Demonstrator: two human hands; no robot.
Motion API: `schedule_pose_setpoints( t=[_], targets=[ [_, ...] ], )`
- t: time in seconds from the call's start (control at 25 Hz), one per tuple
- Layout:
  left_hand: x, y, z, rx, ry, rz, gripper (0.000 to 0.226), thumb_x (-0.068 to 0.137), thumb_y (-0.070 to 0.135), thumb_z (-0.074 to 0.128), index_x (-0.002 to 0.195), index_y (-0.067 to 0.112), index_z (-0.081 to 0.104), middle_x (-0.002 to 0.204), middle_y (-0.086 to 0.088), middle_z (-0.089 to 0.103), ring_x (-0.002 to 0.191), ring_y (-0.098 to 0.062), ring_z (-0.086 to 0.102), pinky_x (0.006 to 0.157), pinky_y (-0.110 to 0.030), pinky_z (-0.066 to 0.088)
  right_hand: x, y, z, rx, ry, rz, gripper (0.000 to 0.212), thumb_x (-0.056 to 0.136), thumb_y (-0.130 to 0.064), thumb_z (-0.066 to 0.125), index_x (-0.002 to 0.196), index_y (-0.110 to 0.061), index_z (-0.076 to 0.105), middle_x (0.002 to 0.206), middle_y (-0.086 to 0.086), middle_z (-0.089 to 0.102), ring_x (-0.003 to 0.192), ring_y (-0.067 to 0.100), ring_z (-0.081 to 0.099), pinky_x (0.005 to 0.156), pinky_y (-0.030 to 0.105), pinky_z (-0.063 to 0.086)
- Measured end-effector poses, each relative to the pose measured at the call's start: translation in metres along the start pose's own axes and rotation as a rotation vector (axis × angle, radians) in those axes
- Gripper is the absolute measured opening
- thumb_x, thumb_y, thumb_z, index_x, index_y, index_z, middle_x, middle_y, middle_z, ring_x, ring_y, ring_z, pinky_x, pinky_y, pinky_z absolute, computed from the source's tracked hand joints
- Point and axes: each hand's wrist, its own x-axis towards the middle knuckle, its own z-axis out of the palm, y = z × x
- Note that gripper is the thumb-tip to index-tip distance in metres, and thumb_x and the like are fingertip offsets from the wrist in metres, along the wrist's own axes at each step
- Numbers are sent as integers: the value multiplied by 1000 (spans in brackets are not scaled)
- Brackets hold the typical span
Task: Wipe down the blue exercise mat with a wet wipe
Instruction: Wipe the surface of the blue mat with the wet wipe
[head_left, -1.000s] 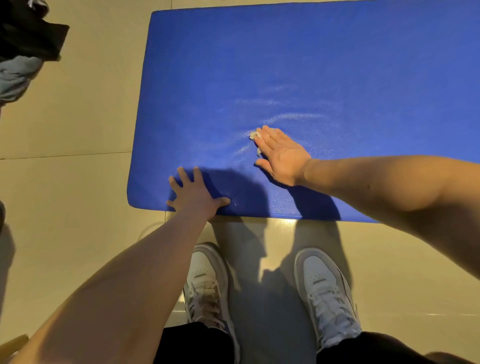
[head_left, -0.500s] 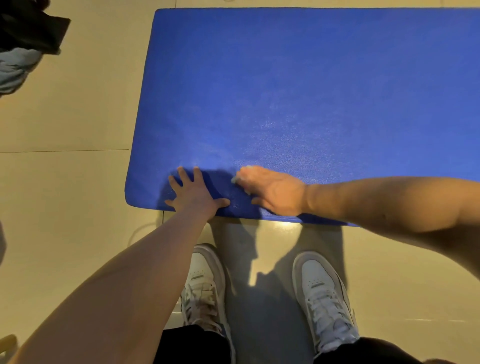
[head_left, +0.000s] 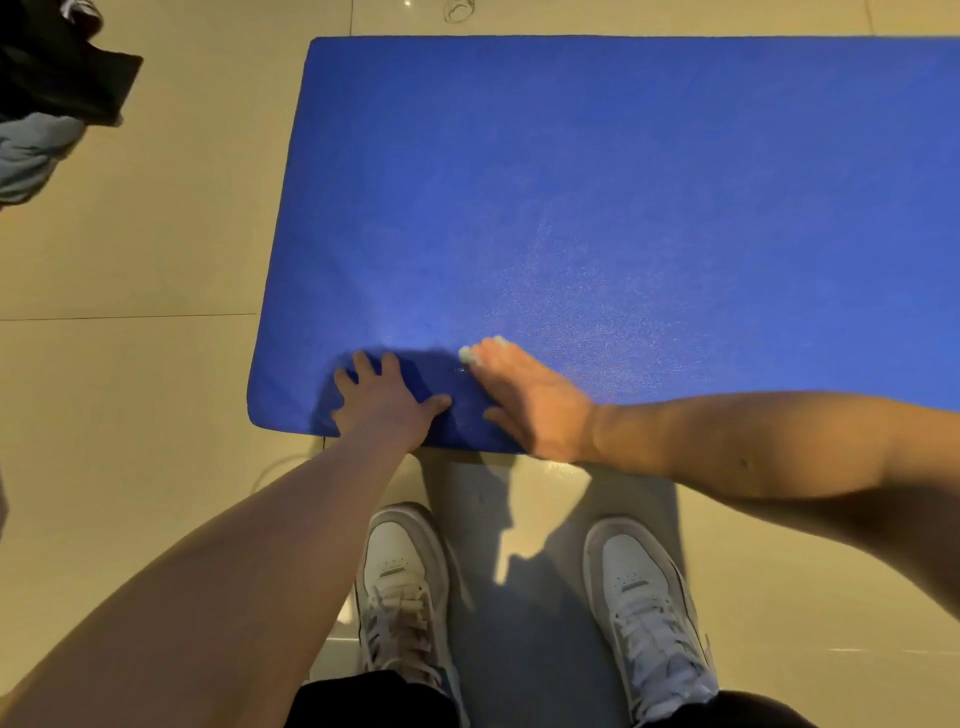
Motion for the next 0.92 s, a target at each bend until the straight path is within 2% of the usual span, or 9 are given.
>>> schedule_pose_setpoints(
  t=[0.08, 0.16, 0.24, 0.32, 0.4, 0.48, 0.56, 0.8, 0.92],
  targets=[
    [6, 3, -4, 14, 87, 6, 84, 87, 68, 59, 147, 15, 31, 154, -14, 26, 139, -37, 28, 104, -50, 41, -9, -6, 1, -36, -52, -101, 68, 101, -39, 36, 157, -4, 19, 161, 13, 22, 150, 33, 17, 124, 43, 15],
    [15, 11, -6, 22, 147, 35, 79, 87, 65, 61, 141, 12, 37, 150, -12, 30, 135, -34, 31, 104, -46, 41, -4, 8, -9, -45, -86, -123, 65, 101, -36, 41, 157, -9, 22, 157, 9, 29, 146, 29, 24, 123, 36, 16],
    [24, 21, -8, 19, 153, 111, 85, 86, 63, 65, 148, 16, 32, 159, -10, 18, 144, -33, 21, 110, -45, 36, 10, 32, -24, -87, -51, -72, 63, 100, -32, 46, 155, -12, 25, 154, 10, 35, 145, 28, 27, 123, 37, 16],
    [32, 29, -11, 49, 101, 186, 99, 84, 63, 69, 157, 25, 15, 166, -8, 1, 152, -32, 3, 116, -49, 29, 22, 60, -44, -185, 6, 25, 64, 102, -39, 40, 157, -14, 20, 159, 11, 30, 150, 30, 18, 125, 41, 11],
    [39, 30, -14, 84, 35, 200, 107, 81, 64, 72, 159, 33, 4, 167, -1, -9, 153, -32, -8, 114, -58, 31, 29, 87, -60, -249, 49, 171, 69, 101, -47, 29, 158, -10, 17, 160, 13, 26, 151, 33, 15, 125, 40, 7],
    [43, 27, -15, 91, -11, 182, 108, 81, 64, 72, 158, 38, 1, 166, 5, -11, 153, -33, -9, 108, -63, 37, 33, 99, -63, -246, 80, 356, 77, 98, -53, 16, 158, -5, 11, 163, 15, 17, 152, 34, 7, 125, 43, 4],
    [42, 24, -15, 101, -14, 181, 108, 80, 63, 73, 157, 39, 2, 165, 6, -12, 152, -34, -7, 105, -64, 41, 38, 88, -54, -193, 124, 434, 78, 98, -54, 11, 158, -4, 7, 165, 14, 11, 152, 34, 3, 124, 47, 5],
    [40, 31, -14, 92, -21, 152, 108, 81, 59, 75, 157, 39, 1, 165, 7, -14, 152, -34, -6, 104, -63, 41, 22, 12, -11, -16, 87, 142, 71, 96, -36, 42, 155, -5, 17, 154, 15, 29, 141, 38, 26, 120, 47, 19],
    [41, 31, -14, 111, -31, 145, 109, 81, 60, 74, 158, 38, 1, 165, 6, -15, 152, -34, -6, 105, -63, 41, 3, -6, -2, -148, 63, 8, 63, 103, -36, 38, 155, -4, 25, 162, 12, 25, 150, 30, 20, 123, 42, 10]
  ],
)
